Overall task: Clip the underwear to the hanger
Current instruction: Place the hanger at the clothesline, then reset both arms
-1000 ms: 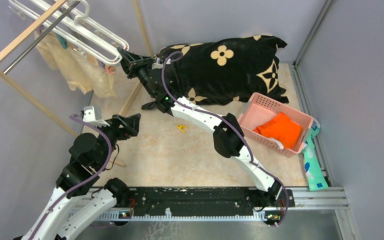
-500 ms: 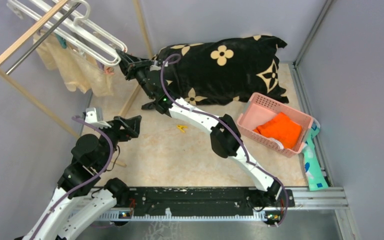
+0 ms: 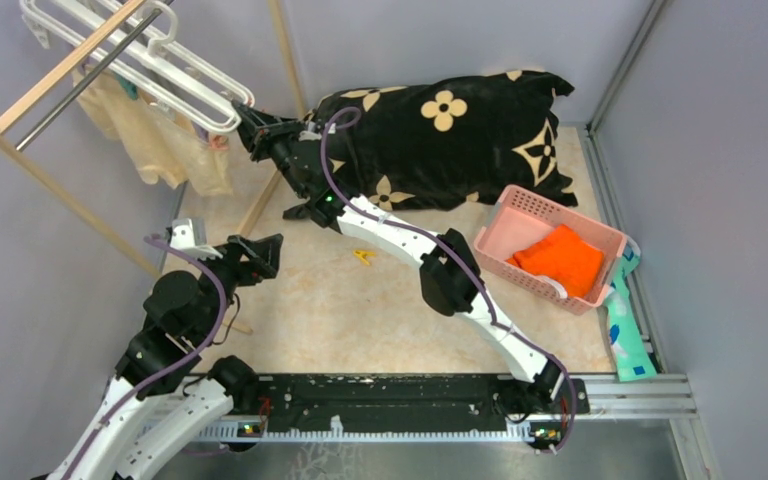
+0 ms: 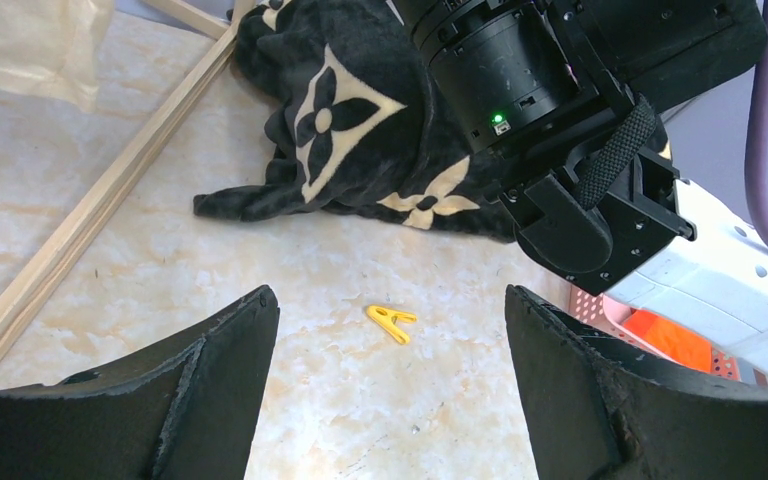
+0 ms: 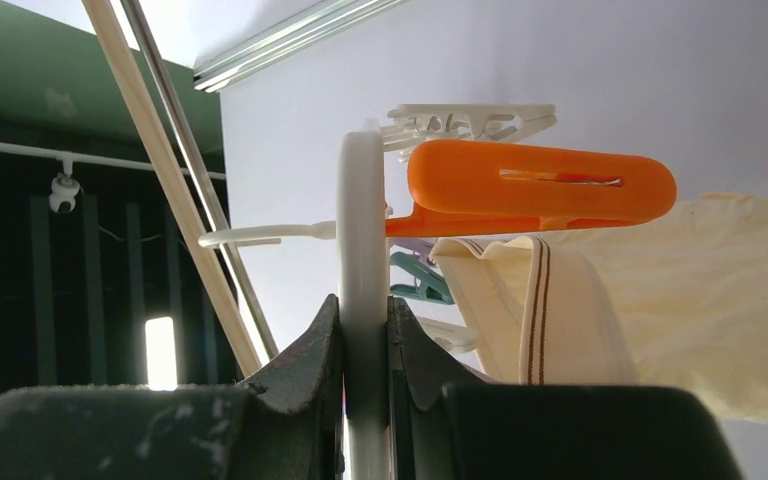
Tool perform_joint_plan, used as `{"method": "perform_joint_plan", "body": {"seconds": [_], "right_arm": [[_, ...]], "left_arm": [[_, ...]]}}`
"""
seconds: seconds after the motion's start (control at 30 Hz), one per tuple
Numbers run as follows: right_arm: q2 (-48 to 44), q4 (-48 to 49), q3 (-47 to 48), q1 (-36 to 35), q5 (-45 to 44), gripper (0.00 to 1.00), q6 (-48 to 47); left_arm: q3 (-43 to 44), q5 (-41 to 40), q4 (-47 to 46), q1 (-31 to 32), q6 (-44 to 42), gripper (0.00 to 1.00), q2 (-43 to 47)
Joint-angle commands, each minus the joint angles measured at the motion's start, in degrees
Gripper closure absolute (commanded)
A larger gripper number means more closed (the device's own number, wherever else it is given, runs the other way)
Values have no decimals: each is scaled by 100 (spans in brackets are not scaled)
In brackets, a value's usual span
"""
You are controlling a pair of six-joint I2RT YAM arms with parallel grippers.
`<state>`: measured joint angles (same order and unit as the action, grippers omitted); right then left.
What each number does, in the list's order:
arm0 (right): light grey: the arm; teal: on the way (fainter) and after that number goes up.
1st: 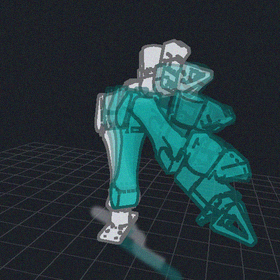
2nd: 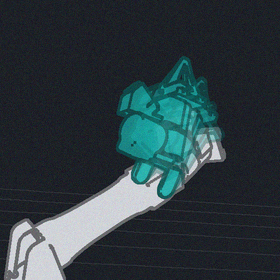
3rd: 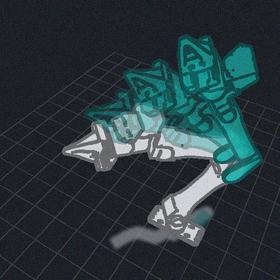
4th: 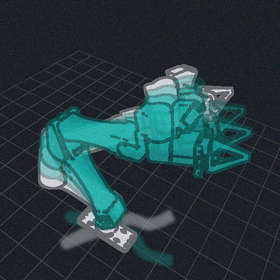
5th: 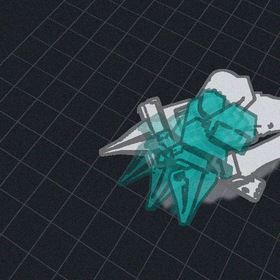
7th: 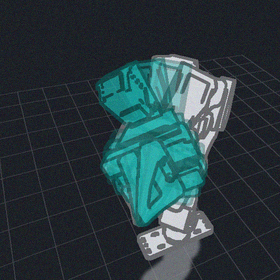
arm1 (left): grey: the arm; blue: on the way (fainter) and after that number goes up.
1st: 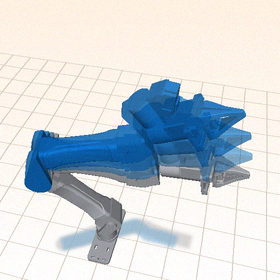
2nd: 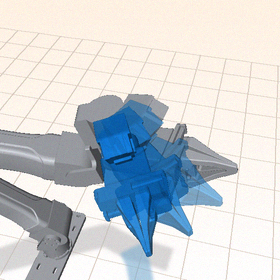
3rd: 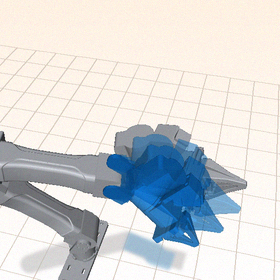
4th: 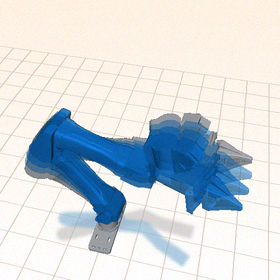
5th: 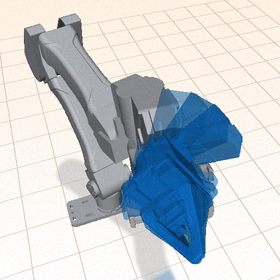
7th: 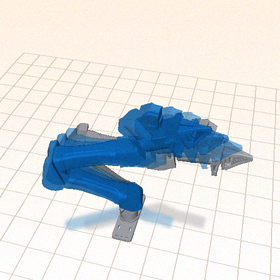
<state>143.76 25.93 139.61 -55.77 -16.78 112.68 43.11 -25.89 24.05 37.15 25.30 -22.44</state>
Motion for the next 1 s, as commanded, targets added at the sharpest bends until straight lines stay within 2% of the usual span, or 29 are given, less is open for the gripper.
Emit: {"method": "perform_joint_plan", "body": {"seconds": [0.0,0.23,0.4,0.63,0.97], "right_arm": [[-311,1145,-22,-119,-16,82,-72],[-749,1793,-765,-110,-106,65,-396],[-1315,2168,-1617,-96,-223,60,-799],[-2129,2437,-2833,-27,-375,42,-1438],[-3085,2900,-4050,14,-283,24,-2330]], "left_arm": [[-39,-12,11,22,2,12,64],[-25,-24,60,21,15,11,124],[-17,-26,73,21,37,11,145],[-12,3,121,21,95,11,174],[-28,-28,161,21,116,11,222]]}}
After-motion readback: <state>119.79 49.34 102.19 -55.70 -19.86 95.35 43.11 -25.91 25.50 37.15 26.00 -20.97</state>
